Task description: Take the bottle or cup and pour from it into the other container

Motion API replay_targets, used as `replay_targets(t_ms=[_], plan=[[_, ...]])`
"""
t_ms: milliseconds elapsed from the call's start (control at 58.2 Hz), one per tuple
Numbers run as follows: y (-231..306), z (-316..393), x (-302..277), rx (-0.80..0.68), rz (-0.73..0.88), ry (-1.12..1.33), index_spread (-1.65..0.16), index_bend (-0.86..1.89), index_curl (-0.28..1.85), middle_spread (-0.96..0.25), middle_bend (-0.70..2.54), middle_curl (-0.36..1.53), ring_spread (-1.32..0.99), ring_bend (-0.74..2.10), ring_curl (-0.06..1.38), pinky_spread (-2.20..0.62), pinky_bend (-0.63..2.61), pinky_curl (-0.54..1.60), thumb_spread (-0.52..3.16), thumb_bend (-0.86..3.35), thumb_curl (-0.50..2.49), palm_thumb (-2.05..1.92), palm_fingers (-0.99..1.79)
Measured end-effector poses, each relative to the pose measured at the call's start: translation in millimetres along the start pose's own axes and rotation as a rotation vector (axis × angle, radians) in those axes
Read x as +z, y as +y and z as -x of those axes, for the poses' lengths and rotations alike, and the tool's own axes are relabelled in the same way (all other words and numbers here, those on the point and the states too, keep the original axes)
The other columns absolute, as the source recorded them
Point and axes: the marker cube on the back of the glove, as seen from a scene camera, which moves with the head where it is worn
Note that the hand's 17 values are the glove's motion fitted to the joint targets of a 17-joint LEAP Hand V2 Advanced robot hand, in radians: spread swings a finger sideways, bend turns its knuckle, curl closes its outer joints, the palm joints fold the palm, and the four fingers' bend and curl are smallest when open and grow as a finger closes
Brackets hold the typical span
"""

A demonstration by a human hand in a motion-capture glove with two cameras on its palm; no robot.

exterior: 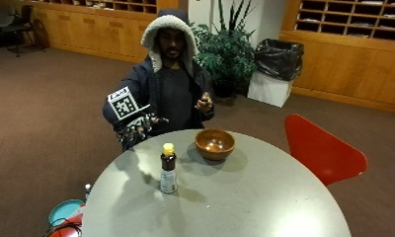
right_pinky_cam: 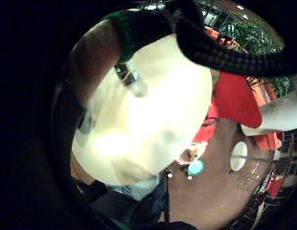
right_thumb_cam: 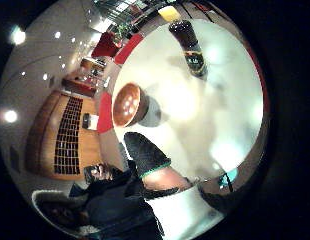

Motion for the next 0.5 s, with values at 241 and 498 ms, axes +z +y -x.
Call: replay_targets(t_ms=[241,498], plan=[[-57.9,-27.5,43.6,0.064,0.044,-0.155,-0.39,0.12,0.26,0.02,0.24,0.34,0.15,0.19,0.16,0.37,0.47,0.36,0.94,-0.03,0.34,0.30,0.16],[-107.4,-29.2,75.8,0.065,0.059,-0.405,-0.36,0.13,0.24,0.05,0.24,0.34,0.17,0.20,0.18,0.37,0.50,0.36,0.90,-0.03,0.35,0.33,0.13]])
